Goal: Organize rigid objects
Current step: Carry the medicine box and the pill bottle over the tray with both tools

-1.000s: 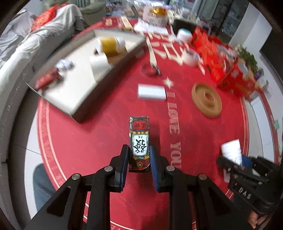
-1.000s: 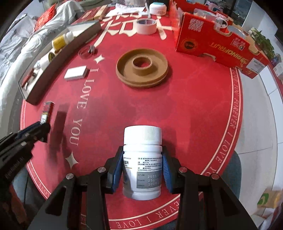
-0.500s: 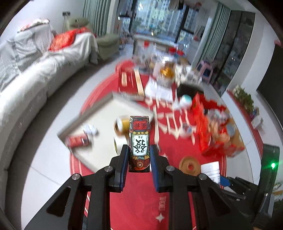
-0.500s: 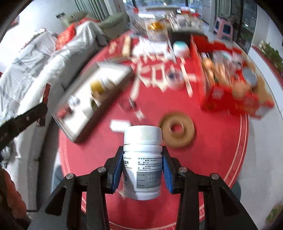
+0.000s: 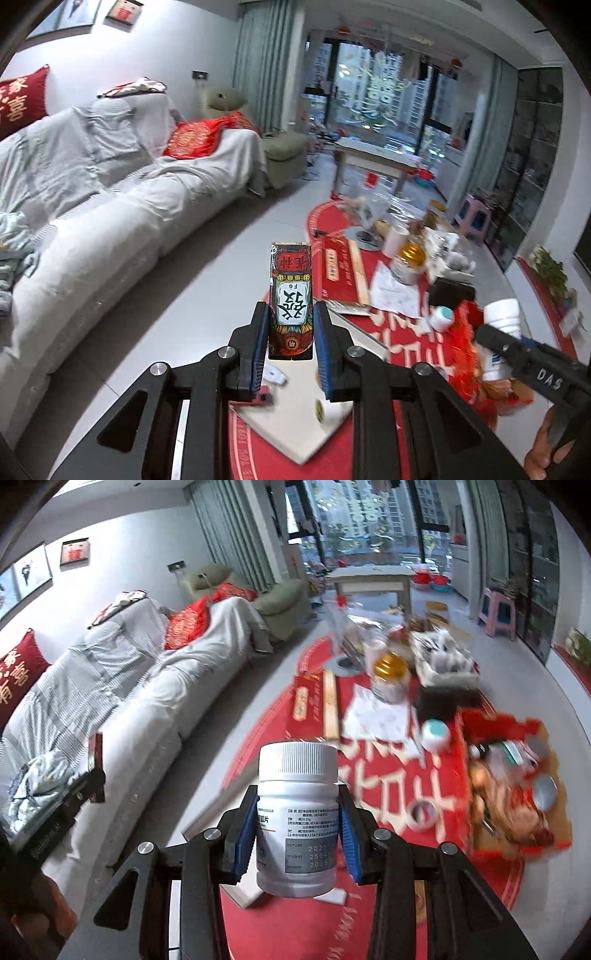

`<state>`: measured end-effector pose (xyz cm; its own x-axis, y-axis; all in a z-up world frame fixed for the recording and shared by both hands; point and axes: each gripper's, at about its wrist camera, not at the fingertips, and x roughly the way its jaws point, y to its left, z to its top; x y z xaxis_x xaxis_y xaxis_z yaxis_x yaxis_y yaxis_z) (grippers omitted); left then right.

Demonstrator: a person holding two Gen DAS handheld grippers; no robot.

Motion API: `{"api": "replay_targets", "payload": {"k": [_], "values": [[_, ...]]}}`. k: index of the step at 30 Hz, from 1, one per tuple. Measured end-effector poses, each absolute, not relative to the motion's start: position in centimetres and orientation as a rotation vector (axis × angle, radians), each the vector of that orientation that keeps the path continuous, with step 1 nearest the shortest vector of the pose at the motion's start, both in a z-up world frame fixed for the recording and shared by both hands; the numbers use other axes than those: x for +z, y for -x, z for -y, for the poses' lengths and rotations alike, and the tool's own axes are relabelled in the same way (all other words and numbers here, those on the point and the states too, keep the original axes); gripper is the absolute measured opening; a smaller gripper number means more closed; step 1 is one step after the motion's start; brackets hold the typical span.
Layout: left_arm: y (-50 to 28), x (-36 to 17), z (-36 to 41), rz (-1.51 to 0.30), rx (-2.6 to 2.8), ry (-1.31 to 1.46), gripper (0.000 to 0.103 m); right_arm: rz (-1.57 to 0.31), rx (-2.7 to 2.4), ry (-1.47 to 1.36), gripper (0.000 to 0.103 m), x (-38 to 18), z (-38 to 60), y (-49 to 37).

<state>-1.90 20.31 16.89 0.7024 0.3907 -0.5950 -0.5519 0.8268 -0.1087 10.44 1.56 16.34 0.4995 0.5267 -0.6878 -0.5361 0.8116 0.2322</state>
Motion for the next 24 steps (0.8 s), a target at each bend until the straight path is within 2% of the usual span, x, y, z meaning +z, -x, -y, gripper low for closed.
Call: {"api": "replay_targets", "payload": {"k": [4, 15, 24], "values": [[0.9, 13.9, -21.5, -0.654, 0.547, 0.309, 0.026, -0.862, 0.676, 0.05, 0.041, 14.9, -4.9, -11.2], [-3.3, 1.3, -23.2, -0.924, 0.577, 0.395, 0.026, -1.1, 0.673, 0.104, 0.041, 3.4, -8.7, -13.6], [-4.5, -2.1, -24.3, -0.98, 0.598, 0.415, 0.026, -1.171, 0.632, 0.147, 0.041, -0.3, -8.8, -15.3]]}}
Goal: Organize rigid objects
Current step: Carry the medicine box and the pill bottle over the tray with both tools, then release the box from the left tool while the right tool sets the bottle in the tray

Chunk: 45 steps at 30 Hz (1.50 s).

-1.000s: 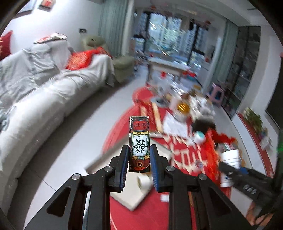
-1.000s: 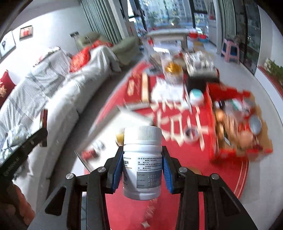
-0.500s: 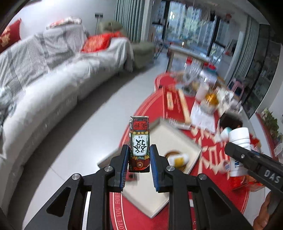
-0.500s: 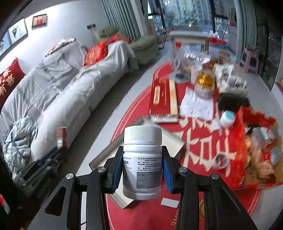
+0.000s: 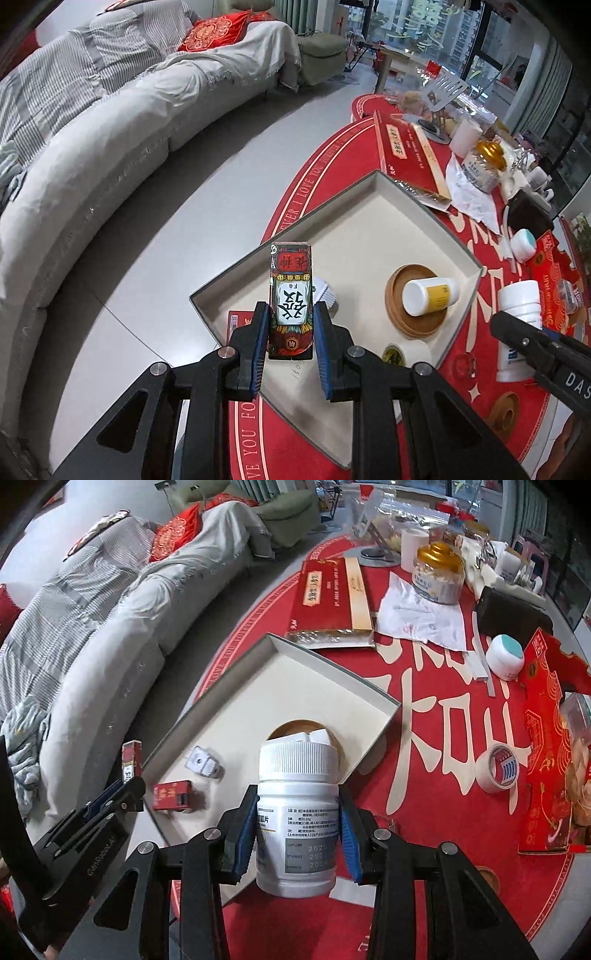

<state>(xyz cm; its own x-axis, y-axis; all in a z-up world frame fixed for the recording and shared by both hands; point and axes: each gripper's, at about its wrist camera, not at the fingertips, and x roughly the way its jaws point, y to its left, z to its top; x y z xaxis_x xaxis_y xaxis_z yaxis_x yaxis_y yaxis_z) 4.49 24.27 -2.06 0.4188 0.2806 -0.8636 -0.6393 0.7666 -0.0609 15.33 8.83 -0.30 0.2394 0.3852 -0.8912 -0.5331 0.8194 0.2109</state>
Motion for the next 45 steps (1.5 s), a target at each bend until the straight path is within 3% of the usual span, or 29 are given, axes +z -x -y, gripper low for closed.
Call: {"api": "replay_targets", "payload": {"k": [29, 45], "values": [[-8.6, -1.8, -25.9, -0.97, 0.593, 0.435, 0.026, -1.086, 0.636, 0.11, 0.041, -0.2, -13.6, -19.2], [-10.7, -5.3, -25.8, -1.052, 0.591, 0.455, 0.026, -1.15, 0.626, 0.16, 0.041, -3.5, -15.7, -20.5]]}}
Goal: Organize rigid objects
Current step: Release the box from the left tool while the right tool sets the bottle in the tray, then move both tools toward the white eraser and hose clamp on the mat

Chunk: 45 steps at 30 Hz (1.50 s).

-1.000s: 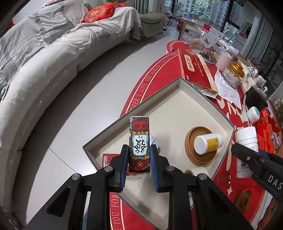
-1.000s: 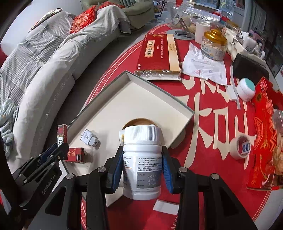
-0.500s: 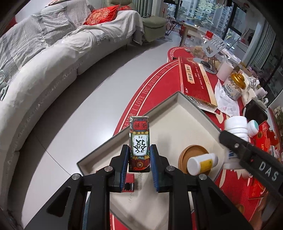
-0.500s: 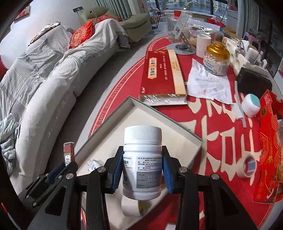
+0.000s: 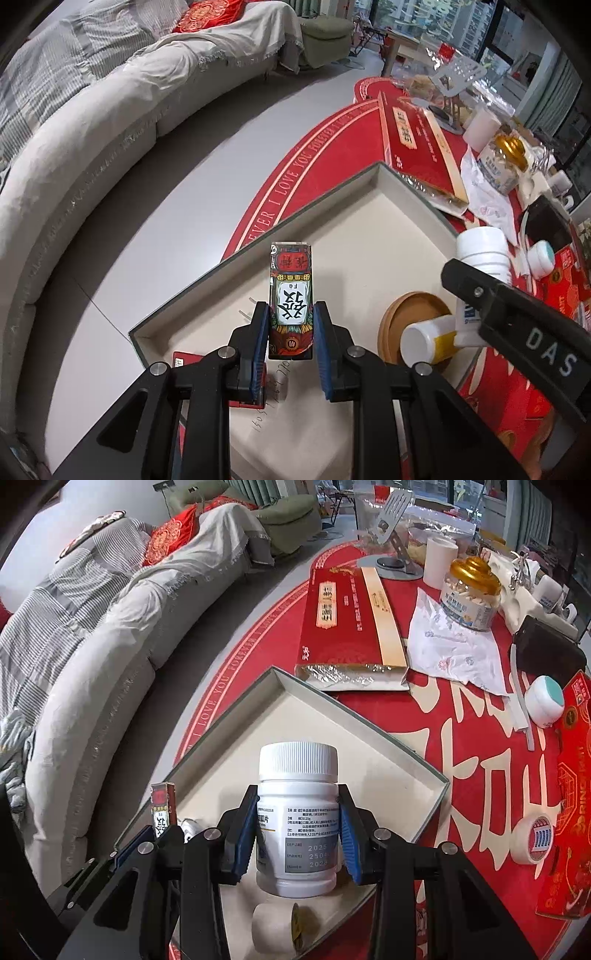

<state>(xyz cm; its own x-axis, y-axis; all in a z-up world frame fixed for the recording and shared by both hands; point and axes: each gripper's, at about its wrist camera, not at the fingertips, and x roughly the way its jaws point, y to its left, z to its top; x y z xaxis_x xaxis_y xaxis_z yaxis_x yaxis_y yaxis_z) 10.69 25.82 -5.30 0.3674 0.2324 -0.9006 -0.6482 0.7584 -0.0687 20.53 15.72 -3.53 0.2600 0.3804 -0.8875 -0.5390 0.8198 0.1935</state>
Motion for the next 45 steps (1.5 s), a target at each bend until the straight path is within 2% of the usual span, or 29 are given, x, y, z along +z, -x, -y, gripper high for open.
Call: {"api": "replay_targets", "payload": {"k": [1, 3, 4, 5, 6, 8, 10, 13, 15, 19, 27, 45], "values": [[-10.8, -5.5, -25.8, -1.058, 0.589, 0.453, 0.028, -1.163, 0.628, 0.159, 0.041, -3.8, -15.8, -20.6], [-10.8, -5.6, -25.7, -1.063, 0.578, 0.46, 0.054, -1.178, 0.624, 0.167, 0.043, -4.2, -15.8, -20.5], [-10.7, -5.6, -25.7, -1.062, 0.574, 0.466, 0.081, -1.182, 0.62, 0.167, 0.057, -4.3, -15.7, -20.5], [-10.5, -5.5, -25.7, -1.053, 0.569, 0.476, 0.087, -1.183, 0.62, 0.163, 0.071, -4.3, -15.5, -20.5], [-10.3, -5.4, -25.6, -1.045, 0.558, 0.484, 0.087, -1.178, 0.622, 0.158, 0.093, -4.2, -15.4, -20.5], [-10.3, -5.4, -25.4, -1.064, 0.56, 0.469, 0.09, -1.139, 0.634, 0.144, 0.095, -3.6, -14.8, -20.3], [-10.1, -5.3, -25.2, -1.067, 0.57, 0.447, 0.101, -1.139, 0.631, 0.159, 0.095, -3.4, -14.7, -20.2], [-9.5, -4.7, -25.0, -1.038, 0.6, 0.423, 0.103, -1.181, 0.665, 0.113, 0.095, -3.3, -13.9, -20.0], [-9.2, -4.4, -25.0, -1.032, 0.607, 0.428, 0.103, -1.209, 0.669, 0.076, 0.103, -3.3, -13.5, -19.9], [-8.4, -3.8, -24.8, -1.022, 0.637, 0.414, 0.103, -1.248, 0.66, 0.055, 0.103, -3.2, -12.9, -19.5], [-7.2, -3.0, -24.4, -1.036, 0.682, 0.409, 0.103, -1.187, 0.664, 0.131, 0.103, -1.7, -12.7, -17.6], [-5.4, -1.8, -22.3, -1.067, 0.671, 0.356, 0.103, -1.262, 0.675, 0.185, 0.103, -1.1, -11.6, -14.9]]}}
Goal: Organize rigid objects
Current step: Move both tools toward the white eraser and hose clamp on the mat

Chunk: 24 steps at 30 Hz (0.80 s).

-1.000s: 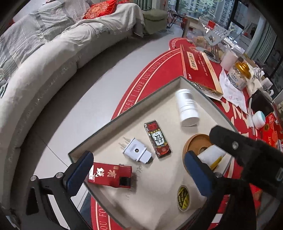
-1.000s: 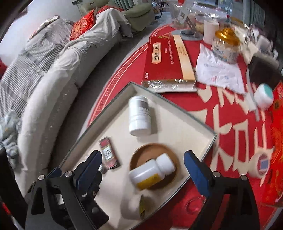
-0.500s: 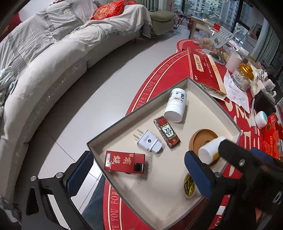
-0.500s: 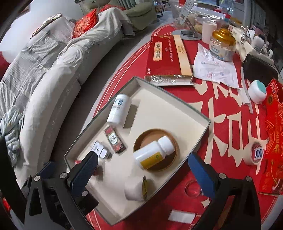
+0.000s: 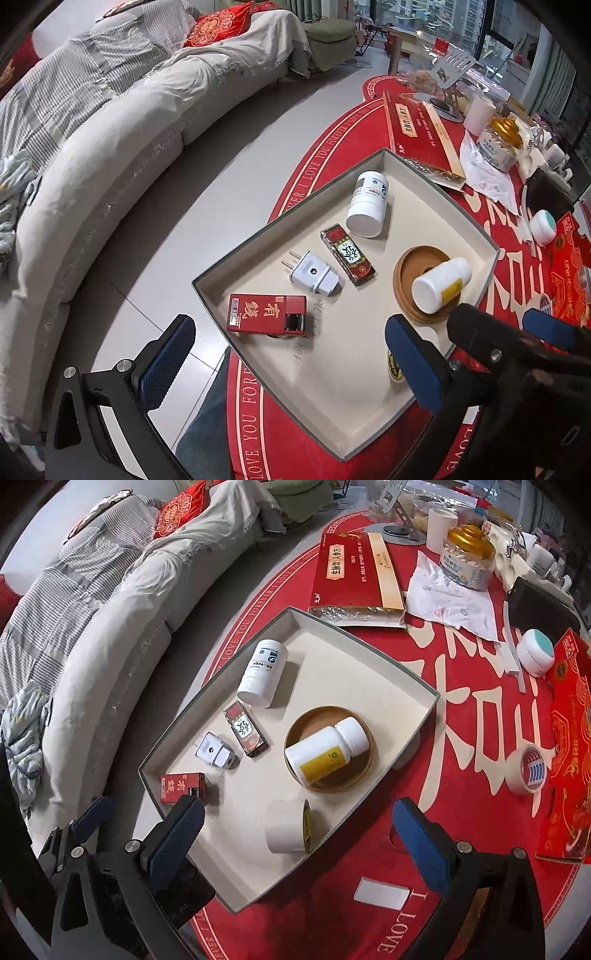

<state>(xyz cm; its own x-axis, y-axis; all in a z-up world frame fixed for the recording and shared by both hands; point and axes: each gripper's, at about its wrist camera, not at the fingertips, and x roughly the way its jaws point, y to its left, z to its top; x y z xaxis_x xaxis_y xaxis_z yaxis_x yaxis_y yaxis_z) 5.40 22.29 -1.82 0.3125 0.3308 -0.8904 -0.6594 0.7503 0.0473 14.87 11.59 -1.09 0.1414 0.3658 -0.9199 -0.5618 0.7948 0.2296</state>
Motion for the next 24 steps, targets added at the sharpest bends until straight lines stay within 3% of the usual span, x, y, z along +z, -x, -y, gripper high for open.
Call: {"api": "replay_targets", "payload": {"k": [24], "values": [[-3.5, -1.8, -16.4, -1.153, 0.528, 0.276, 0.103, -1.266, 0.648, 0.13, 0.103, -0.4, -5.5, -12.3]]}}
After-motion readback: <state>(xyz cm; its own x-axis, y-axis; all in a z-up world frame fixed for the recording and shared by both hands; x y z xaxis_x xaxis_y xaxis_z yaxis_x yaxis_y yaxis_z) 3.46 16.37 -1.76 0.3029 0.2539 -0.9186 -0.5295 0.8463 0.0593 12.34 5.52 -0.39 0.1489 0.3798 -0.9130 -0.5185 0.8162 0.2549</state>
